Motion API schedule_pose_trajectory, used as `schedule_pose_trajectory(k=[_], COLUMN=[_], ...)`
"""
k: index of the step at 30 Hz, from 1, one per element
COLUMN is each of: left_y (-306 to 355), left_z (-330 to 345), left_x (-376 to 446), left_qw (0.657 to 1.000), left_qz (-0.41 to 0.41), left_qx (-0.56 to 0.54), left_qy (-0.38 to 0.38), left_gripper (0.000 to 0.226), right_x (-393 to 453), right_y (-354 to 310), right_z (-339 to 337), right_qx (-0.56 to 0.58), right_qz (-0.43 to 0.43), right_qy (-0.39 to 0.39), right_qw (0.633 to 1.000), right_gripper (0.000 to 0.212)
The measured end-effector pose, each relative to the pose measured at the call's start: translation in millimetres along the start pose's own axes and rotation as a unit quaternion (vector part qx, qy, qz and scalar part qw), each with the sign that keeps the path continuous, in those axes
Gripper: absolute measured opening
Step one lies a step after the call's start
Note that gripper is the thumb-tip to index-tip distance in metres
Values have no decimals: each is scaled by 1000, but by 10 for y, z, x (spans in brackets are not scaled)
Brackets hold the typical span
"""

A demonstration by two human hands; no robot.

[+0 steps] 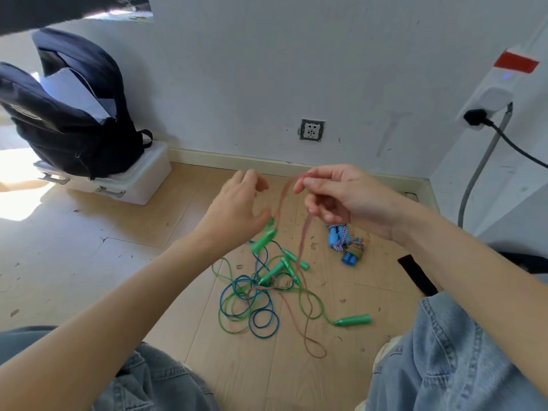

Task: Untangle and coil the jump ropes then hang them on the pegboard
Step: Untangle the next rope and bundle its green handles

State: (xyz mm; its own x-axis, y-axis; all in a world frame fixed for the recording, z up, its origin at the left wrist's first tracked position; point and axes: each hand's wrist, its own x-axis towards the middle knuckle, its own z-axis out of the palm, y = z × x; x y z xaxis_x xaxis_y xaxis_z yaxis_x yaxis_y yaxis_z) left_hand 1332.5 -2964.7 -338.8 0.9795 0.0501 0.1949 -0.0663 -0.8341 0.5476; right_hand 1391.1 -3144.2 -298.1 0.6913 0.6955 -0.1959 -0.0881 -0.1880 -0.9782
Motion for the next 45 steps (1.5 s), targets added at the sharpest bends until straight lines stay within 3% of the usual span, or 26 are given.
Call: schedule_pose_trajectory(k=[1,2,4,6,8,10,13,14,16,18,20,23,25,27,30,32,34,36,37,41,42,44,45], left_y=[66,148,240,222,140,61,94,118,161,179,143,-4,-107,-148,-64,53,152,167,140,-33,-56,-35,-9], left_z=[5,18,76,116,105,96,50,34,17,2,-16,-59,-55,-58,-116,-118,-94,-89,-94,-94,-82,-73,-79], left_x=[-14,-42,-96,-102,-86,-73,-42,-24,10,31,58,42,-1,-25,10,31,21,25,35,22,12,-3,5], left_qw=[990,956,886,892,927,941,967,972,977,978,979,975,950,940,965,966,955,943,942,955,954,950,950], left_qz=[-4,-10,-21,-31,-47,-49,12,34,62,67,48,-20,-60,-72,-52,-22,-11,-31,-43,-71,-77,-89,-85], left_qx=[-130,-258,-370,-301,-109,39,43,27,-15,-58,-81,13,130,172,50,-59,-136,-198,-208,-95,-80,-105,-119], left_qy=[-53,-142,-278,-334,-355,-332,-250,-229,-202,-190,-180,-220,-276,-286,-252,-250,-264,-266,-261,-272,-279,-279,-276], left_gripper=[26,29,32,16,27,38,37,35,32,29,28,32,38,40,32,24,20,21,24,33,36,41,41], right_x=[15,35,75,113,129,106,61,55,32,5,13,116,146,102,39,33,50,42,49,116,121,85,54], right_y=[-4,-10,-15,0,52,106,199,195,147,120,115,116,122,160,287,291,260,189,160,79,79,122,159], right_z=[33,50,41,-38,-164,-245,-241,-207,-125,-28,7,-131,-276,-328,-179,13,92,94,57,-227,-297,-348,-322], right_qx=[24,44,76,80,17,-137,-454,-474,-367,-275,-268,-243,-230,-297,-460,-396,-286,-250,-242,-138,-145,-265,-351], right_qz=[-10,-22,-37,-32,-4,58,151,137,110,101,66,17,34,90,128,85,60,47,34,13,22,68,95], right_qy=[-6,-9,5,73,159,172,93,56,-68,-159,-100,117,197,139,-29,-87,-127,-112,-71,198,229,179,121], right_qw=[1000,999,996,994,987,974,873,868,921,943,956,963,952,941,878,910,948,961,967,970,962,945,923], right_gripper=[18,19,20,22,21,18,48,61,66,37,12,18,20,17,68,79,48,11,7,15,13,12,32])
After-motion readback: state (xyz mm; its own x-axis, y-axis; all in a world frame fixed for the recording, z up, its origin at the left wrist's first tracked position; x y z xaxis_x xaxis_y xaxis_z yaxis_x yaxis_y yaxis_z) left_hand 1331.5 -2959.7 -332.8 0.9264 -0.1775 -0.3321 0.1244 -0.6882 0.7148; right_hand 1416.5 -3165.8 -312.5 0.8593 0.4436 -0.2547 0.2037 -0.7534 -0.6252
